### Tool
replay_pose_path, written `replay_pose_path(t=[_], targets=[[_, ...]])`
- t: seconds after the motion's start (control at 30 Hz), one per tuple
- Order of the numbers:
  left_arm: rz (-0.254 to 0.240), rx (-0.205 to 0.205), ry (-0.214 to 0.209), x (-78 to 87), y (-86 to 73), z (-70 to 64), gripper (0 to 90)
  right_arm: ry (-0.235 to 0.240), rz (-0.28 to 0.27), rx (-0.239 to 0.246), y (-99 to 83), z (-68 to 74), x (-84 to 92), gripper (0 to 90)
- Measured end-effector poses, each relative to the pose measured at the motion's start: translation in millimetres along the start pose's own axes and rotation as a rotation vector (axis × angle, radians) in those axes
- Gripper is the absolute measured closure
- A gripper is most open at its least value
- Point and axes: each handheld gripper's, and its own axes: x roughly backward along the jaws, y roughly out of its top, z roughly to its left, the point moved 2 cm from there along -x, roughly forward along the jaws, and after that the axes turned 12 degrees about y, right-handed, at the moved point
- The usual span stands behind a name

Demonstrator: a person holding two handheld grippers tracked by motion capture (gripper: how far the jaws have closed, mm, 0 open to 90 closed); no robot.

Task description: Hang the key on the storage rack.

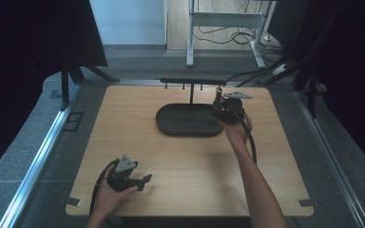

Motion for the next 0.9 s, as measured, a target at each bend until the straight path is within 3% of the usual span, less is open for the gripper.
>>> replay_pose_path(t=[0.13,0.2,0.23,0.33,0.6,0.9], targets=[[0.000,-0.003,0.000,-0.1,0.1,-1.2,25.0,0.068,0.006,0.045,-9.8,13.4,13.7,49.3],[0.001,-0.004,-0.001,-0.5,0.3,-2.0,25.0,0.079,0.020,0.063,-12.9,16.2,15.7,49.1],[0.001,-0.006,-0.001,-0.7,0.3,-2.5,25.0,0.091,0.032,0.093,-19.7,21.3,20.9,49.2],[-0.001,-0.008,-0.004,-0.7,0.7,-4.2,25.0,0.116,0.033,0.094,-25.9,25.1,25.9,49.0],[0.004,-0.014,-0.008,-2.8,0.2,-6.9,25.0,0.218,0.028,0.135,-66.2,44.2,53.2,48.7],[0.007,-0.014,-0.008,-4.1,-0.6,-7.2,25.0,0.242,0.021,0.138,-101.1,51.3,68.9,48.1]])
